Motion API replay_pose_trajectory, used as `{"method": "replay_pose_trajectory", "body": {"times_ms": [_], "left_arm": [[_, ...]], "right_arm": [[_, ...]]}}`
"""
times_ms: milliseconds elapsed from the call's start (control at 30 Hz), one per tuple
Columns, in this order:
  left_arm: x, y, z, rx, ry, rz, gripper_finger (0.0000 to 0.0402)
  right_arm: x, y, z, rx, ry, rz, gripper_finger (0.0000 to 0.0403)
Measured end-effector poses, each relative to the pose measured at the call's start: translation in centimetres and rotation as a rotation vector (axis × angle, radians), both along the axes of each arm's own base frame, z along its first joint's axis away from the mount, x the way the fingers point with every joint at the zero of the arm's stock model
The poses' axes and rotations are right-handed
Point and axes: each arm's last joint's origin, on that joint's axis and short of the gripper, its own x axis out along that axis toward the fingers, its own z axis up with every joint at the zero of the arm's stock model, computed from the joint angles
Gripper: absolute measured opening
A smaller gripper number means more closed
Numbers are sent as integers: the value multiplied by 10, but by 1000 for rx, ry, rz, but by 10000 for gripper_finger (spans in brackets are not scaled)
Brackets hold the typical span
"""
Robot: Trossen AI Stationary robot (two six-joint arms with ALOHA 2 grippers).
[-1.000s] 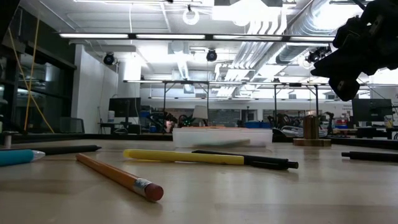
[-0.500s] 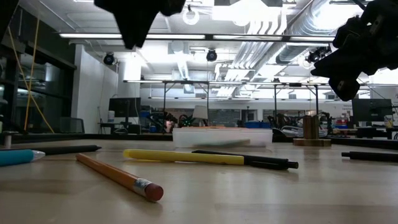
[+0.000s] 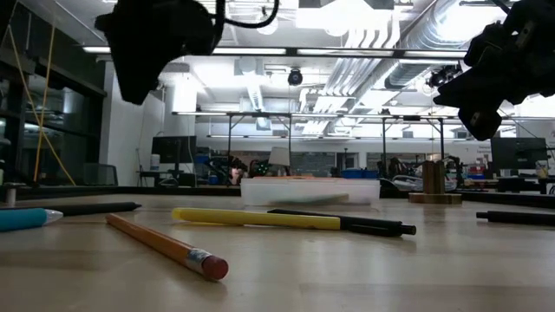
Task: Pick & place school supplies into a supply box
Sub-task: Put the left black pen into the supply box
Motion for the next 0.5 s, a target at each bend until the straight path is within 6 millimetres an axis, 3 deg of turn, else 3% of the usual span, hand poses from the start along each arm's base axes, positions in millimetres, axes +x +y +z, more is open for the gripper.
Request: {"method": "replay_pose_trajectory", "body": {"times_ms": [300,500], "left_arm": [[-23,5,-18,-27,-84,52,140],[-26,5,-38,-71,-104,45,140]], "right_arm": [[0,0,0,0,3,0,43],[0,0,0,0,0,0,43]]}}
